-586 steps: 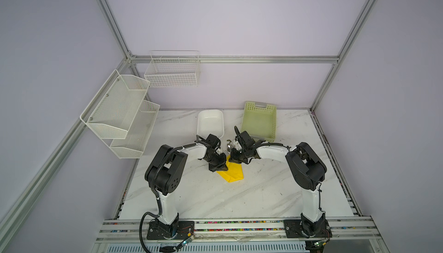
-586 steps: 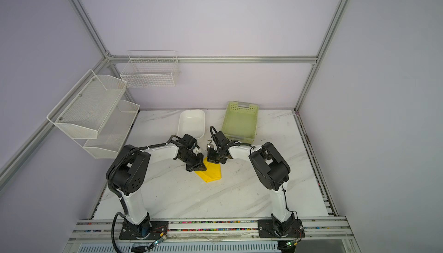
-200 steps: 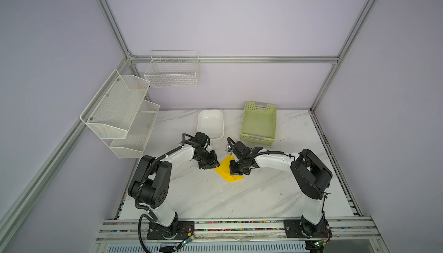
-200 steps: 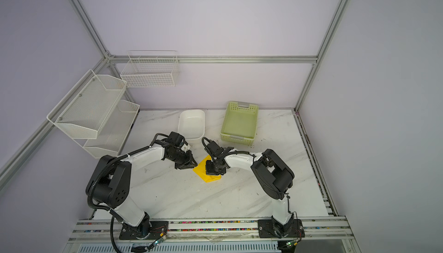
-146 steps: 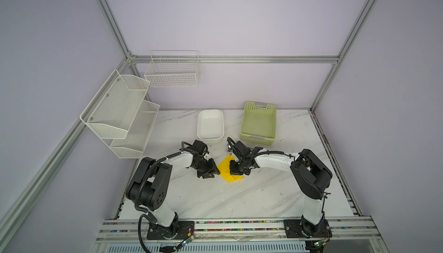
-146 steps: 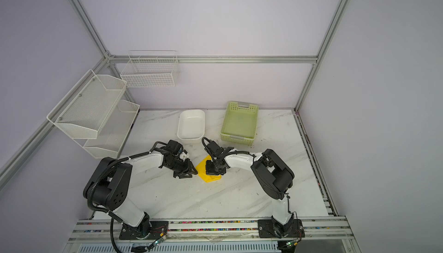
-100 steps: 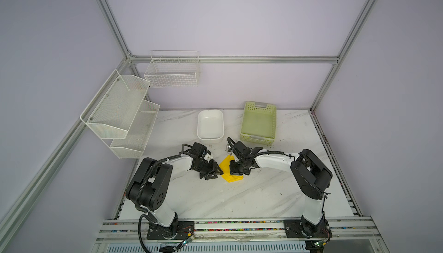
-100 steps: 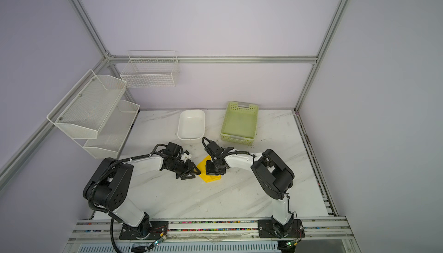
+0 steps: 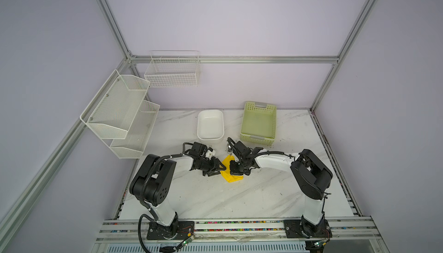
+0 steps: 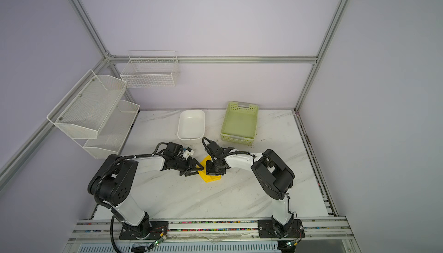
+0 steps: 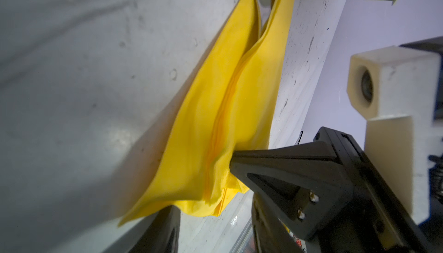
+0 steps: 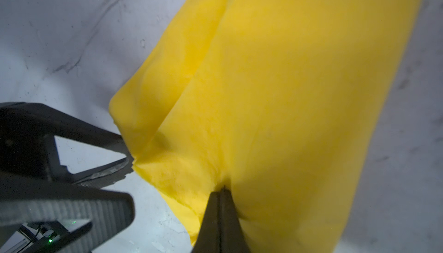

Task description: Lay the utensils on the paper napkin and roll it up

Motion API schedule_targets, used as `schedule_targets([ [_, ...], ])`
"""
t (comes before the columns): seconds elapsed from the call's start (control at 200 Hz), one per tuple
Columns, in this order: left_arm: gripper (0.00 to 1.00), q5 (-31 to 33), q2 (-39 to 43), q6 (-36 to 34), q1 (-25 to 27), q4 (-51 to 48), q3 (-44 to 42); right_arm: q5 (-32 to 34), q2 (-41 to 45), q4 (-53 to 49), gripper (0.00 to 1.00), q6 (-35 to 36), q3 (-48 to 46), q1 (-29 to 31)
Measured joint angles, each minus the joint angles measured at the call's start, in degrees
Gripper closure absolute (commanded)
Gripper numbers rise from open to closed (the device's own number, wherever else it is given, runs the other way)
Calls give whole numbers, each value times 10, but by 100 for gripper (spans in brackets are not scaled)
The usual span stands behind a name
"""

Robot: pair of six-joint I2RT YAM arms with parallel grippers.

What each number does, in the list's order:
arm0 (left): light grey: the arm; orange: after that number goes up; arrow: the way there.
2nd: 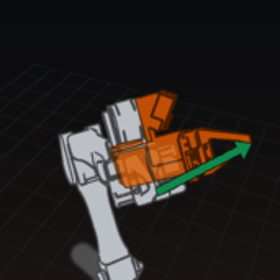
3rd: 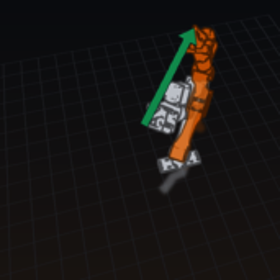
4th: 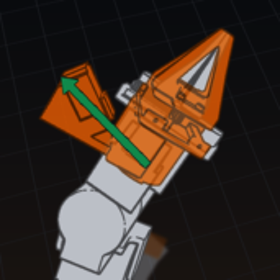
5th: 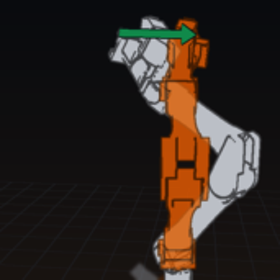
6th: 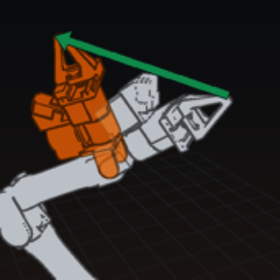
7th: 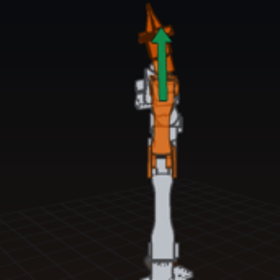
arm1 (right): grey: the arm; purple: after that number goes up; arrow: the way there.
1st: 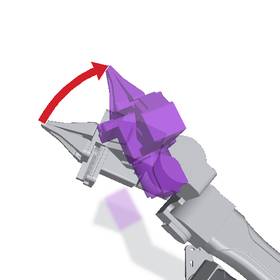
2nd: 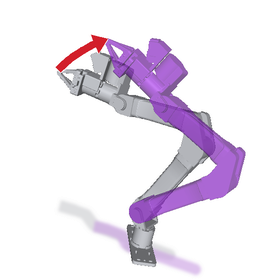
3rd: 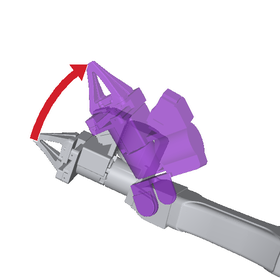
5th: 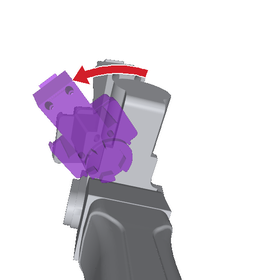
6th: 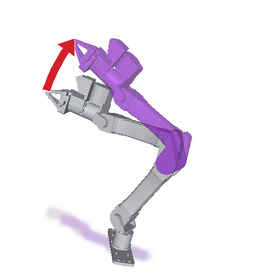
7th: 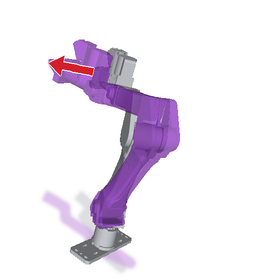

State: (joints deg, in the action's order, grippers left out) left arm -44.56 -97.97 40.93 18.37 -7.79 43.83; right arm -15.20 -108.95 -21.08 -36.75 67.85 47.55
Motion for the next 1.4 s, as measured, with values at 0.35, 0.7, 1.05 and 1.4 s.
schedule_targets([
  [0.35, 51, -2, -30, -4, -14, 4, 35, 0, 0, 0, 100, 0, 0, 0],
  [0.7, 52, -12, -57, -30, -26, -5, 67, 0, 0, 0, 100, 0, 0, 0],
  [1.05, 53, -24, -87, -90, -26, -59, 116, 0, 0, 0, 100, 0, 0, 0],
  [1.4, 54, -38, -101, -121, -26, -86, 134, 0, 0, 0, 100, 1, 0, 0],
])
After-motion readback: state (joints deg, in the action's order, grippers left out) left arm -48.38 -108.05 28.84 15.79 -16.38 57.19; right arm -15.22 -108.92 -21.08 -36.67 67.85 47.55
